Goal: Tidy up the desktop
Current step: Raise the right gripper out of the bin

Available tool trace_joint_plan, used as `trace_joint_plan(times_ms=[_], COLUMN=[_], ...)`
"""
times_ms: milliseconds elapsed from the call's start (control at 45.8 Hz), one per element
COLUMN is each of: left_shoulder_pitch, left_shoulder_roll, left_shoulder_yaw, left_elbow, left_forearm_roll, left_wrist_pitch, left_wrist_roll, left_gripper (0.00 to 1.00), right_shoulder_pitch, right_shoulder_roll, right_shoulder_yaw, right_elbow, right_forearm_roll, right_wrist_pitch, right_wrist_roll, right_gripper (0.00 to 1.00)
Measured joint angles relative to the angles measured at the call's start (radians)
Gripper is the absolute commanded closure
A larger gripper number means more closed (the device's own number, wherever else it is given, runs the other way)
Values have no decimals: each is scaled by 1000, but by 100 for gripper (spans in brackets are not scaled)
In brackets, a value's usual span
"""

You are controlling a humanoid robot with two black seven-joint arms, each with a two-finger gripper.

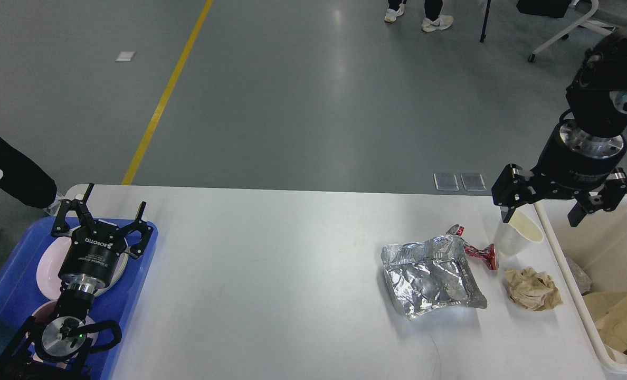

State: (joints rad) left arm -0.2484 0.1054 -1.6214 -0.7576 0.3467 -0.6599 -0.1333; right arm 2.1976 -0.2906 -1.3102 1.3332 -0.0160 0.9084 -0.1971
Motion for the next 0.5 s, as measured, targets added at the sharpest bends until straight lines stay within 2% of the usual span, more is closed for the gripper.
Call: trace_joint_plan(times_ms=[175,503], left_shoulder_pitch=[-2,-2], left_shoulder_roll=[0,0], left_shoulder_yaw=[0,0], left_elbow=[0,1], left_forearm_roll=[-1,-1], left_wrist_pitch=[0,1], left_wrist_roll=[0,0], left_gripper=[4,4], right_shoulder_pitch=[202,256], right_shoulder_roll=[33,32], right_shoulder_yaw=[20,21], right_elbow=[202,228], right_forearm_roll=[40,73], right_wrist_pitch=[-18,-92], right_wrist_roll=[-2,-2], right_gripper=[0,0])
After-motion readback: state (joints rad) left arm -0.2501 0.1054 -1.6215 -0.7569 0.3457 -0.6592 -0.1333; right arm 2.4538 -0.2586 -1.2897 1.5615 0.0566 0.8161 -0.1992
